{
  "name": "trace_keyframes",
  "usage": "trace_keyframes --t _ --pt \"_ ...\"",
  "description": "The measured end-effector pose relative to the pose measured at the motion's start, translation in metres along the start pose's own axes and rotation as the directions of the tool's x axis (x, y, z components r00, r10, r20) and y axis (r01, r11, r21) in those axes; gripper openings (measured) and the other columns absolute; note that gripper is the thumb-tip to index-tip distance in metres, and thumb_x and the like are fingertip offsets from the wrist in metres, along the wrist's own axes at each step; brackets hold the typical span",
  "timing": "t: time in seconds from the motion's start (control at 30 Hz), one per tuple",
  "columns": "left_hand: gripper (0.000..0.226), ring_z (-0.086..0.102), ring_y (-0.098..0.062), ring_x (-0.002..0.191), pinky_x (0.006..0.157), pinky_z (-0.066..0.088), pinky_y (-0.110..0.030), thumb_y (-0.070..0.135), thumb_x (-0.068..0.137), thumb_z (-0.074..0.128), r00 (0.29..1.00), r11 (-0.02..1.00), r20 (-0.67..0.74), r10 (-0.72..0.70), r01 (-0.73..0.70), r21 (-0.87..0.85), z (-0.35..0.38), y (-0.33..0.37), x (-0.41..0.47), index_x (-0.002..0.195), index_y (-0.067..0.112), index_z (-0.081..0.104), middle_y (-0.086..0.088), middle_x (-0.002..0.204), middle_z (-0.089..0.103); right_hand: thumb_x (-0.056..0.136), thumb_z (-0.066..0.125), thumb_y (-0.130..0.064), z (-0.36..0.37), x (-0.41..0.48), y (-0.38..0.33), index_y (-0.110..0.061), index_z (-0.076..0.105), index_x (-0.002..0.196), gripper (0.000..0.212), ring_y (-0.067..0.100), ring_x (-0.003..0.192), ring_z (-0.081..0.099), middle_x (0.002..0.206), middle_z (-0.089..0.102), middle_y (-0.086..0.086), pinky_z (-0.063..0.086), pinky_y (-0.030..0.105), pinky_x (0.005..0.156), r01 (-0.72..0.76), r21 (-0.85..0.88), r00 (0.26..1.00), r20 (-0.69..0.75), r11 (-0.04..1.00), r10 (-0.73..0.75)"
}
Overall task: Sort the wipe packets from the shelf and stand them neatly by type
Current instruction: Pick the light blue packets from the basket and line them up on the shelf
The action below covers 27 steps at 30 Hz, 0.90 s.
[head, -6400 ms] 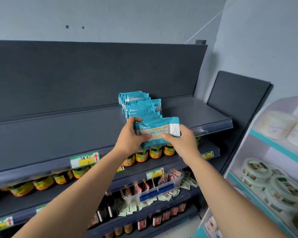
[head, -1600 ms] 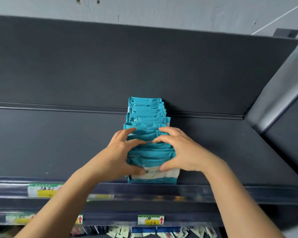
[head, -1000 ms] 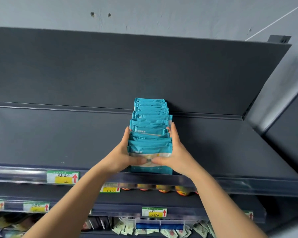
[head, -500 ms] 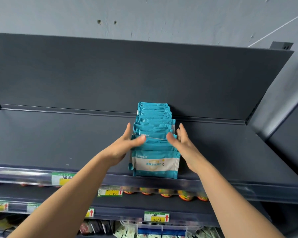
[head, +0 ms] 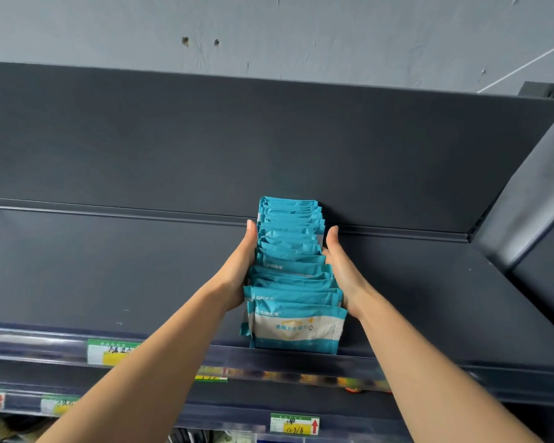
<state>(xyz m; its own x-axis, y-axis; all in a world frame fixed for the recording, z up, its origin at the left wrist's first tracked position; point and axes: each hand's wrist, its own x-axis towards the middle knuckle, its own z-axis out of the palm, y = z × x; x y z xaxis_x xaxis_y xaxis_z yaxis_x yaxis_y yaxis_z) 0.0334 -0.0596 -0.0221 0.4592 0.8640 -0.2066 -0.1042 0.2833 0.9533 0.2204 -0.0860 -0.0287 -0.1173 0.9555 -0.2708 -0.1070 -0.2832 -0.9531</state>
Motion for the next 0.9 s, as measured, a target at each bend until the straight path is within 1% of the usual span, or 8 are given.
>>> trace_keyframes --t 0.17,0.23,0.3,0.4,0.53,0.67,0.77,0.9 --pt "0.073 0.063 -0.023 0.114 0.098 0.048 -0.044 0.077 0.085 0.019 0.999 0.996 0.045 0.022 -0.025 0.082 -0.002 0.002 -0.004 0.124 0.031 0.059 0.000 0.124 0.065 0.068 0.030 -0.089 0.001 0.000 -0.003 -0.037 0.049 0.136 0.088 0.019 0.124 0.054 0.135 0.057 -0.005 0.038 0.047 0.109 -0.036 -0.156 0.999 -0.020 0.987 0.033" --pt "0.083 0.055 -0.020 0.124 0.106 0.042 -0.045 0.085 0.076 0.033 0.998 0.987 0.064 0.025 -0.034 0.156 -0.008 0.001 -0.006 0.139 0.033 0.046 0.003 0.139 0.055 0.071 0.033 -0.087 0.002 -0.008 -0.007 -0.037 0.031 0.147 0.091 0.015 0.138 0.038 0.151 0.038 -0.008 0.026 0.044 0.116 -0.001 -0.293 0.999 -0.047 0.956 -0.014" --pt "0.088 0.032 -0.014 0.141 0.116 0.025 -0.047 0.088 0.070 0.045 0.994 0.975 0.089 0.067 -0.084 0.206 -0.025 -0.006 -0.006 0.145 0.045 0.030 0.014 0.154 0.031 0.075 0.044 -0.077 0.001 -0.022 -0.011 -0.037 0.014 0.152 0.092 0.011 0.145 0.018 0.159 0.015 -0.013 0.017 0.040 0.117 0.080 -0.424 0.984 -0.110 0.902 -0.139" --pt "0.091 0.002 0.001 0.145 0.119 0.011 -0.037 0.077 0.068 0.061 0.972 0.908 0.164 0.167 -0.216 0.359 -0.028 -0.006 -0.028 0.145 0.052 0.019 0.035 0.152 0.011 0.062 0.064 -0.067 -0.007 -0.052 -0.015 -0.044 0.020 0.148 0.100 0.004 0.145 0.005 0.158 -0.001 -0.023 0.014 0.039 0.119 0.196 -0.609 0.970 0.009 0.768 -0.241" --pt "0.095 0.044 0.015 0.121 0.098 0.042 -0.014 0.021 0.070 0.085 0.951 0.814 0.265 0.159 -0.278 0.510 -0.018 -0.012 -0.062 0.128 0.058 0.019 0.039 0.127 0.048 0.056 0.079 -0.060 -0.011 -0.075 -0.004 -0.048 0.020 0.146 0.108 -0.005 0.142 0.003 0.154 -0.010 -0.028 0.015 0.034 0.119 0.217 -0.822 0.973 0.141 0.527 -0.181" --pt "0.078 0.061 -0.001 0.108 0.095 0.051 -0.032 0.017 0.077 0.079 0.979 0.718 0.098 0.181 -0.200 0.666 -0.013 -0.030 -0.062 0.131 0.044 0.029 0.021 0.113 0.065 0.073 0.077 -0.048 0.003 -0.081 0.010 -0.039 0.011 0.151 0.103 0.012 0.133 0.036 0.151 0.028 -0.007 0.036 0.032 0.104 0.085 -0.948 0.956 -0.009 0.306 -0.292" --pt "0.075 0.057 0.004 0.111 0.093 0.046 -0.021 0.012 0.086 0.068 0.969 0.686 0.064 0.237 -0.214 0.695 -0.006 -0.038 -0.063 0.129 0.054 0.023 0.028 0.117 0.059 0.082 0.073 -0.031 0.012 -0.077 0.021 -0.032 0.007 0.153 0.097 0.020 0.130 0.043 0.145 0.043 0.000 0.038 0.030 0.097 0.103 -0.908 0.937 -0.048 0.405 -0.347" --pt "0.078 0.057 0.006 0.110 0.091 0.048 -0.016 0.005 0.088 0.066 0.976 0.728 0.118 0.186 -0.217 0.650 -0.008 -0.037 -0.061 0.137 0.045 0.021 0.021 0.122 0.059 0.086 0.070 -0.029 0.014 -0.076 0.031 -0.031 -0.001 0.153 0.098 0.012 0.135 0.037 0.153 0.033 -0.007 0.032 0.023 0.101 0.194 -0.863 0.925 0.001 0.467 -0.381"
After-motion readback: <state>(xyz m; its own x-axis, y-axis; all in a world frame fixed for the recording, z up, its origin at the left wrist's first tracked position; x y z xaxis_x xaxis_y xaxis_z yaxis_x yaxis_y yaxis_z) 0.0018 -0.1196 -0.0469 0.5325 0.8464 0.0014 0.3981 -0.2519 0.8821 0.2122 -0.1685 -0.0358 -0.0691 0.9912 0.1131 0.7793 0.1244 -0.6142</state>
